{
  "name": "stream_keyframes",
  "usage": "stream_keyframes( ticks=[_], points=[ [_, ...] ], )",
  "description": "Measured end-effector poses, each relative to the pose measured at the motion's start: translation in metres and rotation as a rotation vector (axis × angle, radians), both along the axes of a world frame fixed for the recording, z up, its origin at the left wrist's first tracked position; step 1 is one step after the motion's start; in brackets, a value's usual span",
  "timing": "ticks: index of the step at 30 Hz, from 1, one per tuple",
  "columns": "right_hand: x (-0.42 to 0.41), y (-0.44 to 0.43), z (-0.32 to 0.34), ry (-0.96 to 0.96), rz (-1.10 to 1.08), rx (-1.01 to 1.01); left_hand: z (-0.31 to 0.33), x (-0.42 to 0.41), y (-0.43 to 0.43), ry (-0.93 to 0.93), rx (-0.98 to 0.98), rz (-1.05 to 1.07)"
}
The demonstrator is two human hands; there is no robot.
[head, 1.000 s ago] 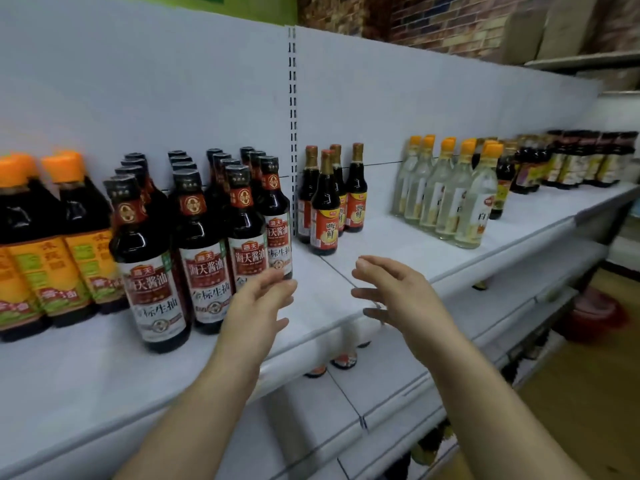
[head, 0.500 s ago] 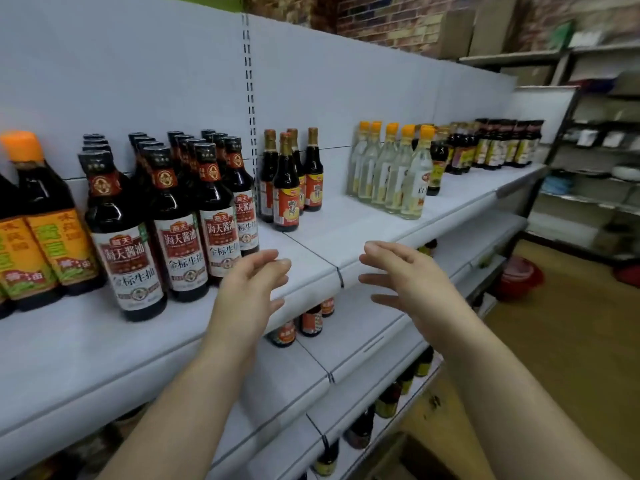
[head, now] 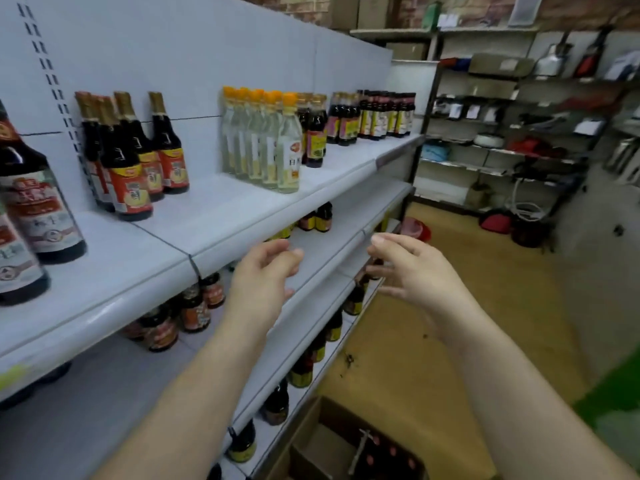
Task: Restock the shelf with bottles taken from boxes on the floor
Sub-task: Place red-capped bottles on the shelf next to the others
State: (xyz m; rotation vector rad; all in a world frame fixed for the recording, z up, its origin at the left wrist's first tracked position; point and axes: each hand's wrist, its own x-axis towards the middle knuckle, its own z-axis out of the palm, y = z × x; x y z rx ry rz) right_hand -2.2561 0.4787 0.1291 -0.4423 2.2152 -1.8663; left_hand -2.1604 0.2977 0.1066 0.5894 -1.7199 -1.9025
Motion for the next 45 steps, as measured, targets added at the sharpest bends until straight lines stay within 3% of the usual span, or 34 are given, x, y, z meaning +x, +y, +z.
stream_keyframes(
  ticks=[12,25,34,45],
  points=[
    [-0.136,0.137,-0.046,-0.055,-0.053,0.031,-0.049,-0.135,0.139,-0.109,0.004,-0.043],
    [-0.187,0.185,-0.145,-0.288,-0.246,0.161,-0.175,-0.214,0.170,-0.367,0.022,-0.220],
    [-0.180,0.156,-0.280,-0.522,-0.435,0.280,-0.320,-0.231,0.135,-0.577,0.044,-0.373],
    [-0.166,0.150,-0.520,-0.742,-0.616,0.339,-0.541,-0.242,0.140,-0.782,-0.050,-0.491]
  ],
)
